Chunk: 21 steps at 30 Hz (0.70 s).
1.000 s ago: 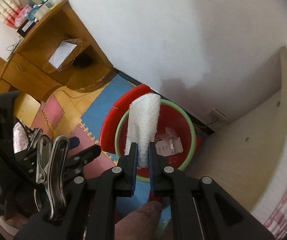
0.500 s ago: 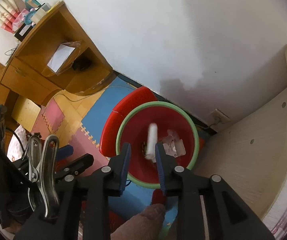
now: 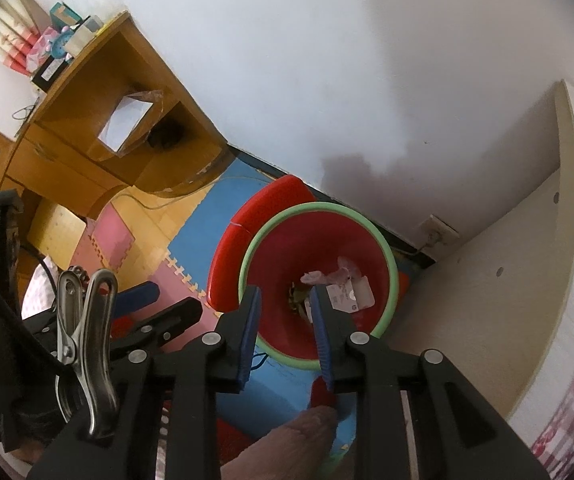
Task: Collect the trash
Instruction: 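Move both grippers away from the bucket back toward the bed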
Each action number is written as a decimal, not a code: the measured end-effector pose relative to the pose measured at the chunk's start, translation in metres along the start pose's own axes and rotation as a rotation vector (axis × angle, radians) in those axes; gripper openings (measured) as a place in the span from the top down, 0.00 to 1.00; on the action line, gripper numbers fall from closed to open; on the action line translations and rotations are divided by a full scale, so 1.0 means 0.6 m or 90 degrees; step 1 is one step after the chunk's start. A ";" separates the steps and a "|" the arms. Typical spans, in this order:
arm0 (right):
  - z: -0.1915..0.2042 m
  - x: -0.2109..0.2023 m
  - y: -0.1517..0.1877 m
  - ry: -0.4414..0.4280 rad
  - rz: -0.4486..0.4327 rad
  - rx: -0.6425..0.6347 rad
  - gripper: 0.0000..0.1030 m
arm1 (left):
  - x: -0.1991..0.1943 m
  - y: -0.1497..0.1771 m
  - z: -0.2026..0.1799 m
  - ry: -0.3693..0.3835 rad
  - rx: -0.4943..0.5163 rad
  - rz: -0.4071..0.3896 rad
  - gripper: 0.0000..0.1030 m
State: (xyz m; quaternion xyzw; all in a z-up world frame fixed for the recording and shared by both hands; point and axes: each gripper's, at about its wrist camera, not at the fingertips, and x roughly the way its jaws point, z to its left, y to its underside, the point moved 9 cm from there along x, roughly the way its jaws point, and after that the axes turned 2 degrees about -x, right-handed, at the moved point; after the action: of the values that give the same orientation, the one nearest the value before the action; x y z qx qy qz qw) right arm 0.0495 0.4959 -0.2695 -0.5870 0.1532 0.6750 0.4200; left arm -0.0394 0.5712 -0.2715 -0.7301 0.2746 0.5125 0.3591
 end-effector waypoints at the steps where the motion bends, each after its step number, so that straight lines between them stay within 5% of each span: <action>1: 0.000 -0.004 0.001 -0.002 -0.002 0.001 0.74 | -0.001 -0.001 0.000 0.001 0.002 0.000 0.48; 21: 0.009 -0.125 0.026 -0.029 -0.074 0.031 0.74 | -0.070 -0.005 -0.053 0.008 0.054 -0.022 0.48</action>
State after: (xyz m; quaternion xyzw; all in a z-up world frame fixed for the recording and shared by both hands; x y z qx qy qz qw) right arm 0.0315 0.4614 -0.2036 -0.5690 0.1257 0.6589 0.4757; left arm -0.0330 0.5485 -0.2242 -0.7223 0.2854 0.4893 0.3967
